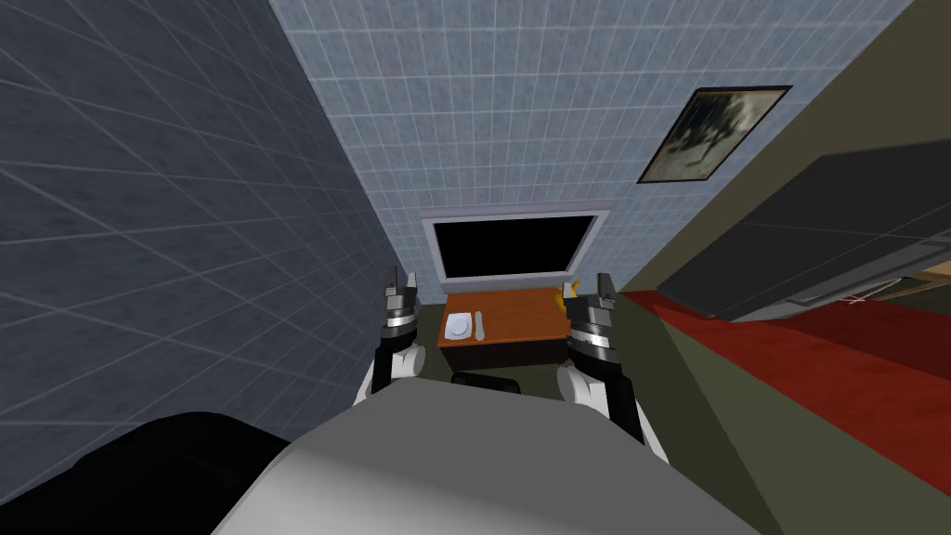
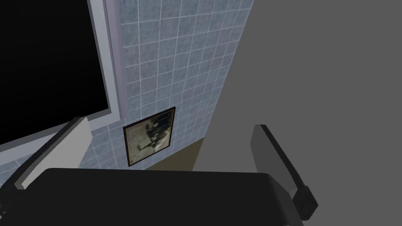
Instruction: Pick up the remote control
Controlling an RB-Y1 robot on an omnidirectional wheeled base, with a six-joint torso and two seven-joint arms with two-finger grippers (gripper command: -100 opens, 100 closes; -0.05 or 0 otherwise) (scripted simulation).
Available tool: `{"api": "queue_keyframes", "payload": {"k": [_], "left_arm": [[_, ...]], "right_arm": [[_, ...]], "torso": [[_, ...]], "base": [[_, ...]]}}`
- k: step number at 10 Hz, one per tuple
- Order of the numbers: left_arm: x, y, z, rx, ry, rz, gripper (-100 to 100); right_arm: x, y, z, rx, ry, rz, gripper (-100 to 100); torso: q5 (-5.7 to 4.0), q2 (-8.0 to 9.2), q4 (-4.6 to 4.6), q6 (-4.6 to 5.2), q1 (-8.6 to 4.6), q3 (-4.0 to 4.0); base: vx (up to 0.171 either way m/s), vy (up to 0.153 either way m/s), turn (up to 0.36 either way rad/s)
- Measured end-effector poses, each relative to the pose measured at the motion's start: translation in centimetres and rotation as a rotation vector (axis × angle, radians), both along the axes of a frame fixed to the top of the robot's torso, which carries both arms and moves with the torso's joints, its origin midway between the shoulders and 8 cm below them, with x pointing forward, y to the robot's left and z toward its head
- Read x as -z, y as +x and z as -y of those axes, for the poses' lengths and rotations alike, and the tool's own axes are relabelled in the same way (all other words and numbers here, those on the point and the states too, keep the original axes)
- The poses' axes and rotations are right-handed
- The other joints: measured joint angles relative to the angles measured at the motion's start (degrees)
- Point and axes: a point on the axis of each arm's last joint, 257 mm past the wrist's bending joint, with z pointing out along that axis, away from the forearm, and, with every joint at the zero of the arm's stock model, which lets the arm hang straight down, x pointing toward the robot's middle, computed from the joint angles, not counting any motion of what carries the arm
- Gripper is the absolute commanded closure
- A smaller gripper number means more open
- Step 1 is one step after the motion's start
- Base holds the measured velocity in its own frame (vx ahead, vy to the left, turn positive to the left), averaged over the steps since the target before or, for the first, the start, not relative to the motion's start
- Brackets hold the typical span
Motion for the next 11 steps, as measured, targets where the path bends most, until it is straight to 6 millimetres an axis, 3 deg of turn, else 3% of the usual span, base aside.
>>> {"api": "queue_keyframes", "payload": {"k": [4, 8, 11], "left_arm": [[2.8, 1.5, 1.6, 0.080, 0.056, -0.078, -100], [8.2, 2.4, 4.2, 0.180, 0.083, -0.208, -100], [13.9, 2.7, 6.0, 0.261, 0.095, -0.331, -100]], "right_arm": [[0.0, 0.0, 0.0, 0.000, 0.000, 0.000, 0], [0.0, 0.0, 0.0, 0.000, 0.000, 0.000, 0], [0.0, 0.0, 0.0, 0.000, 0.000, 0.000, 0]], "torso": [[-0.05, 0.26, 0.05, 0.01, -0.23, 0.14], [-0.05, 0.30, 0.07, 0.00, -0.22, 0.18], [-0.08, 0.36, 0.08, 0.02, -0.37, 0.21]], "base": [[-0.066, -0.056, -0.085], [-0.080, -0.071, -0.105], [-0.096, -0.106, -0.186]]}}
